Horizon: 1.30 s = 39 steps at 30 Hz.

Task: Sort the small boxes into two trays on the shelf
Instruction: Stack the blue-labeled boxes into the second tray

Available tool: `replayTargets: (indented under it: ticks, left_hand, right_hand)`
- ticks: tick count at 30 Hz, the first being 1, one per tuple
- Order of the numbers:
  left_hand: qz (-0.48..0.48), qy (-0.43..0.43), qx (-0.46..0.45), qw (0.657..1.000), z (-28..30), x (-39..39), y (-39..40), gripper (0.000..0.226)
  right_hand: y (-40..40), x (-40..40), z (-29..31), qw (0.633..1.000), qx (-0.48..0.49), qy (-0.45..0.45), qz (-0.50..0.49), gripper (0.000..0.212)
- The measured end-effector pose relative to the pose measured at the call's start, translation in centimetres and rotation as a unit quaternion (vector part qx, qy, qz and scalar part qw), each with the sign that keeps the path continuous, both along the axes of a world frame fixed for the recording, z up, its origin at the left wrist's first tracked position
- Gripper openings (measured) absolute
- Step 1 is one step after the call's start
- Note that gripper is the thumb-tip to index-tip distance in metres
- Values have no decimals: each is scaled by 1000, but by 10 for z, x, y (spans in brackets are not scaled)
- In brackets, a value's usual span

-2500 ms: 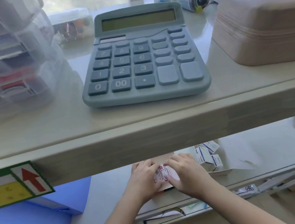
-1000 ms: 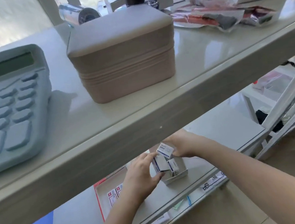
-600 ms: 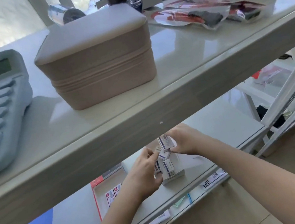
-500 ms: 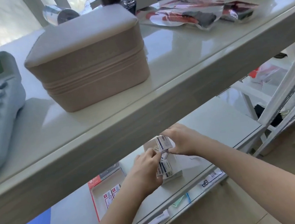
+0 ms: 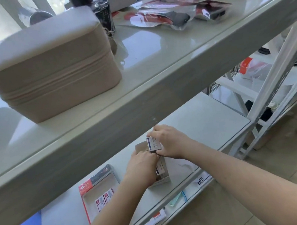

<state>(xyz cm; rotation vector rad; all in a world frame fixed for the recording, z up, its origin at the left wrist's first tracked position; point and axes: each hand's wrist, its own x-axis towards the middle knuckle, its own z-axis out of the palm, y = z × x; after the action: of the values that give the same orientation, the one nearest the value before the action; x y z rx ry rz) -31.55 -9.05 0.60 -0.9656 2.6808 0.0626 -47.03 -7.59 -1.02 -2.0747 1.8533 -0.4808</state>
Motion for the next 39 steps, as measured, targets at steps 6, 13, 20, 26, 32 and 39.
replayTargets:
  ticks: [6, 13, 20, 26, 32, 39]
  left_hand:
    - [22, 145, 116, 982, -8, 14, 4, 40]
    - [137, 365, 261, 883, -1, 45, 6, 44]
    - [174, 373, 302, 859, -5, 59, 4, 43]
    - [135, 328, 293, 888, -7, 42, 0, 49]
    - [128, 266, 285, 912, -10, 26, -15, 56]
    - [158, 300, 245, 908, -18, 16, 0, 50]
  right_hand:
    - [0, 0, 0, 1000, -5, -11, 0, 56]
    - [1, -1, 4, 998, -12, -69, -9, 54]
    - [3, 0, 5, 995, -30, -99, -11, 50]
    - [7, -3, 5, 988, -46, -144, -43, 42]
    - [15, -13, 9, 986, -63, -141, -68, 44]
    - [20, -22, 2, 986, -61, -141, -71, 52]
